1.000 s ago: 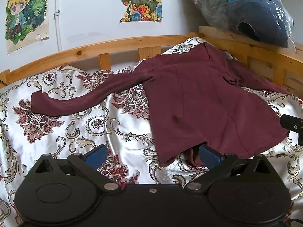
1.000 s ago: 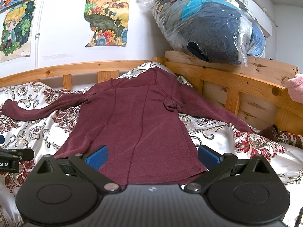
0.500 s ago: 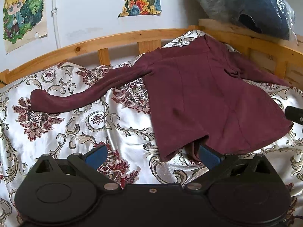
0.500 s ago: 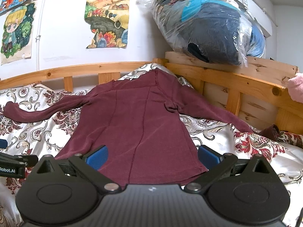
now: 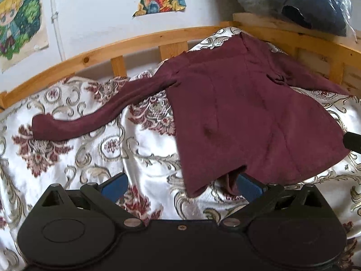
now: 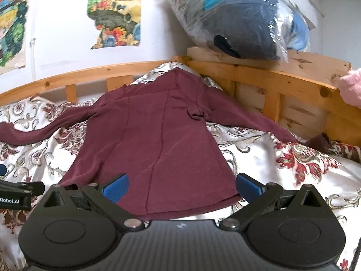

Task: Fold small clothes
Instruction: 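Grasp the shirt sleeve cuff with the right gripper and lift it, then lay the held sleeve across the shirt body and open the right gripper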

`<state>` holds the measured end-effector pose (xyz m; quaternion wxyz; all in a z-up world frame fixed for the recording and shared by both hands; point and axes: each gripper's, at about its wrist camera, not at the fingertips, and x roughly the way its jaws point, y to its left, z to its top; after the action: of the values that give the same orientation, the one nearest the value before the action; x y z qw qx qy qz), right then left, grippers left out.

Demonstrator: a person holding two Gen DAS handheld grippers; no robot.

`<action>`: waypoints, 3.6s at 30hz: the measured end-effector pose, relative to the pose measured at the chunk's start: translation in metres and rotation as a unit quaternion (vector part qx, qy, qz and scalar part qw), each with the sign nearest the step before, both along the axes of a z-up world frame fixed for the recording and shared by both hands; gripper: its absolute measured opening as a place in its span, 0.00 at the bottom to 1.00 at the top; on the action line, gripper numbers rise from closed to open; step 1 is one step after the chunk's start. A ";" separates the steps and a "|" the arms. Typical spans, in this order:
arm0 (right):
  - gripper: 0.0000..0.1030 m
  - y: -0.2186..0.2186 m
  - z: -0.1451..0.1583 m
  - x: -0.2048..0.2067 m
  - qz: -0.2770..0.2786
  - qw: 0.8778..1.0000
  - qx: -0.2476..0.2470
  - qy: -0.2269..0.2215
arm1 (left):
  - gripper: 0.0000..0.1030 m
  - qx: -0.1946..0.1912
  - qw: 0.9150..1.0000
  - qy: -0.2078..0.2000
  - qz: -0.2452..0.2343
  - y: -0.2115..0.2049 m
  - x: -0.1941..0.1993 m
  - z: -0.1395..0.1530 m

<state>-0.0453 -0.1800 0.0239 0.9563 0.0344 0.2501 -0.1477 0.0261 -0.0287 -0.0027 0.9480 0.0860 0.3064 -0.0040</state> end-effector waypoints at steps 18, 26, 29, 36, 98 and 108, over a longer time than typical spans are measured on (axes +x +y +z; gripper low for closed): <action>1.00 -0.071 0.010 0.089 -0.056 0.996 0.067 -0.001 | 0.99 0.056 0.997 -0.040 -0.043 -0.052 0.090 0.085; 1.00 -0.113 0.002 0.072 -0.202 0.976 -0.009 -0.083 | 0.99 0.046 0.994 -0.070 -0.073 -0.096 0.126 0.059; 1.00 -0.130 0.000 0.058 -0.266 0.960 -0.037 -0.083 | 0.99 0.022 0.996 -0.029 -0.085 -0.100 0.136 0.032; 0.88 -0.178 -0.011 0.059 -0.352 0.932 -0.003 -0.081 | 0.99 0.082 0.992 -0.003 -0.092 -0.088 0.153 -0.007; 1.00 0.061 -0.052 0.155 0.166 0.982 -0.054 0.069 | 0.99 0.013 0.998 0.051 0.035 -0.002 0.205 -0.023; 1.00 0.024 -0.084 0.172 0.099 0.992 -0.020 0.071 | 0.99 0.006 0.991 0.119 0.062 0.021 0.205 -0.052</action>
<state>0.1265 -0.1565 -0.0596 0.9465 -0.0201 0.3165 -0.0589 0.2315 -0.0077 -0.0551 0.9026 0.0710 0.4221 0.0463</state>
